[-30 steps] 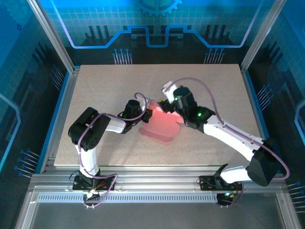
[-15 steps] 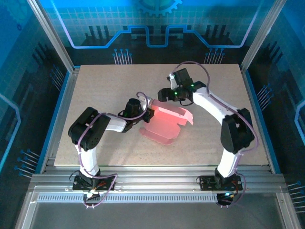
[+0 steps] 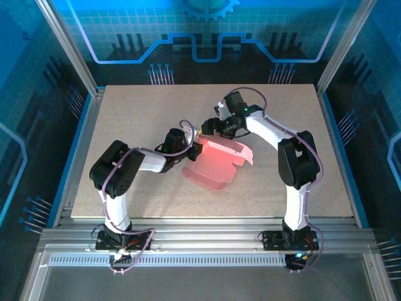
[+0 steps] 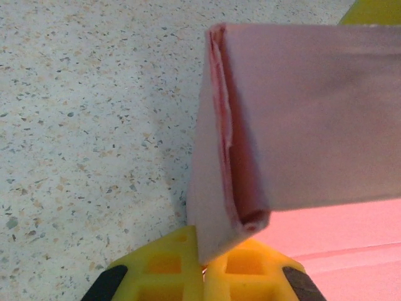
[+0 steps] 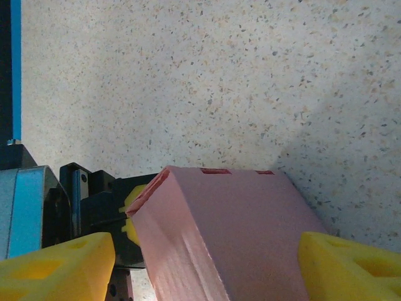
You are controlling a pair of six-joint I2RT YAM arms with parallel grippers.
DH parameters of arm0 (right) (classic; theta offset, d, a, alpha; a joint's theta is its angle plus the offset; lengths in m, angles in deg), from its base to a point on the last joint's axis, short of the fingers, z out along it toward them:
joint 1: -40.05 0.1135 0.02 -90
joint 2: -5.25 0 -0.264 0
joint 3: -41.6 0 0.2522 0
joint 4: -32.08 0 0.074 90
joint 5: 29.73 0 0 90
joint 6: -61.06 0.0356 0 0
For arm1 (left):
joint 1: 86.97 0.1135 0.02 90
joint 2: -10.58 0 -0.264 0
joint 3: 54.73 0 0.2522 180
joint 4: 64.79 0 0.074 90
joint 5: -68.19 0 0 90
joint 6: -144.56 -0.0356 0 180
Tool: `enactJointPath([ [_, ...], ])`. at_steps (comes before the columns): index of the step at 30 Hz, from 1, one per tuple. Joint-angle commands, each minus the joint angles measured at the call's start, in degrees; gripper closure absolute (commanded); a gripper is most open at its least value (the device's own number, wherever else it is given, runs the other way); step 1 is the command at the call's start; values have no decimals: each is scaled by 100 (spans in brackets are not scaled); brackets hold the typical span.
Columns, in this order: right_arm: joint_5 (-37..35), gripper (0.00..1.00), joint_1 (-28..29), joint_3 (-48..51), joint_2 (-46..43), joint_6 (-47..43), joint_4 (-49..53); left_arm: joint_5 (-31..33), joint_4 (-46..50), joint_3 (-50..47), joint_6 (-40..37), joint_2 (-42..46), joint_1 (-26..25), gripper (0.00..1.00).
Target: Fold the paper box
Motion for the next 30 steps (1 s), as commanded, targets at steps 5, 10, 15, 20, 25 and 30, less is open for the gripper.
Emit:
enactJointPath([
  [5,211,30,-1,42,364,386,134,92,-1,227,-177,-67,-61,100],
  [10,338,43,-78,336,387,522,-98,203,-93,209,-185,-114,-88,100],
  [15,608,46,-185,529,405,620,-350,172,-243,211,-152,-251,-130,96],
  [20,741,43,-267,566,461,611,-397,187,-255,259,-74,-326,-141,92],
  [25,961,47,-292,622,514,571,-424,224,-249,318,32,-371,-147,86],
  [30,1044,48,-292,652,523,468,-407,260,-248,329,93,-386,-147,81],
])
